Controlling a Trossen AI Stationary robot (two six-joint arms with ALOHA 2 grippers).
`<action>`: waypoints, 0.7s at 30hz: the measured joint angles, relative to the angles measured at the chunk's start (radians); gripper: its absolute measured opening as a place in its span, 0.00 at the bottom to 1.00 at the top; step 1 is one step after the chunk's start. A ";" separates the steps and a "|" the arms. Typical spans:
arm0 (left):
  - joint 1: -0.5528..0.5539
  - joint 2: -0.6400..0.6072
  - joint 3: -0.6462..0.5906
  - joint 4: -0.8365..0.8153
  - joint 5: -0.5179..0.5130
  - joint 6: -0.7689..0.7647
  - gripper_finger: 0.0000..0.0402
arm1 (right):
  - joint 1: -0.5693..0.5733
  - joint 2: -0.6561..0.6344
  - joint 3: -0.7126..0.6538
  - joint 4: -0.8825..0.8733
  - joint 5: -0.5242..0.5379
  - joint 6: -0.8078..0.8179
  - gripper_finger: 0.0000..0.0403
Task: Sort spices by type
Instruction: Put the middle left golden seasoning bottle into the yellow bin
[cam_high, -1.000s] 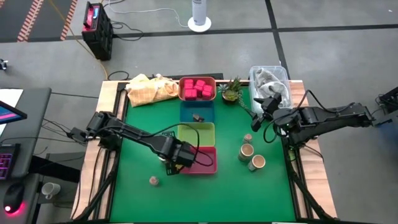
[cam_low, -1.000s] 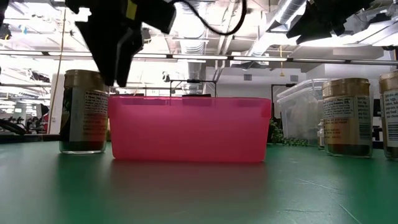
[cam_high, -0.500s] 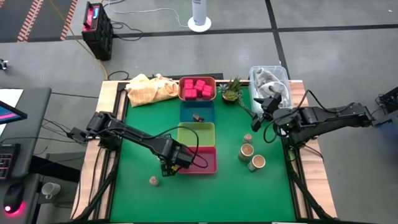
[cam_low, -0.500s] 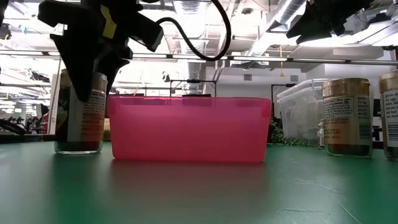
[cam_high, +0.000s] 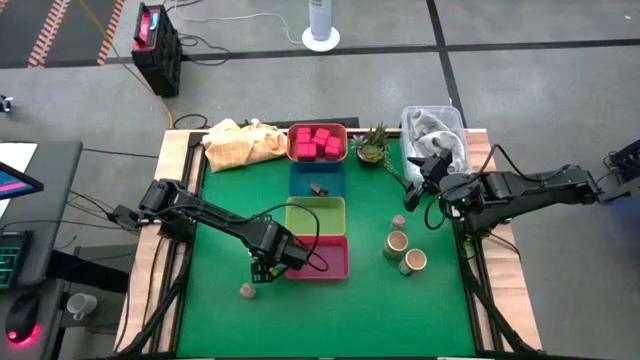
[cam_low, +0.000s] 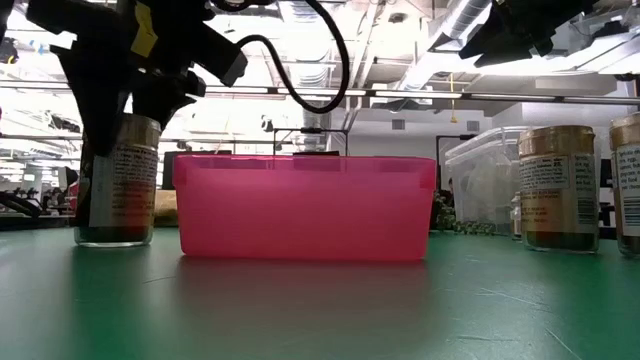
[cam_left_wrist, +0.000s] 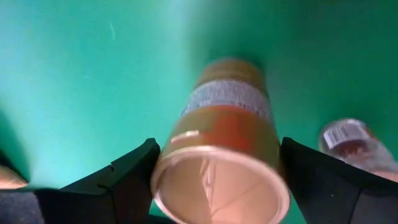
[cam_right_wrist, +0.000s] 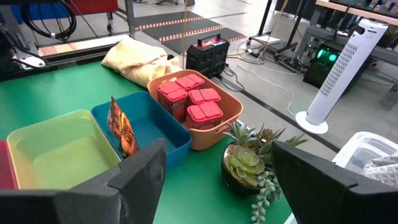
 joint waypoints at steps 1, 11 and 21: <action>0.000 0.000 0.000 -0.003 0.001 0.008 0.79 | 0.000 0.000 0.000 0.000 0.000 0.000 0.78; -0.001 -0.002 -0.005 -0.001 -0.014 0.039 0.68 | 0.000 0.000 0.000 0.000 0.000 -0.002 0.78; 0.007 0.001 0.062 -0.103 -0.024 0.081 0.68 | 0.000 0.000 0.000 0.000 -0.001 -0.002 0.78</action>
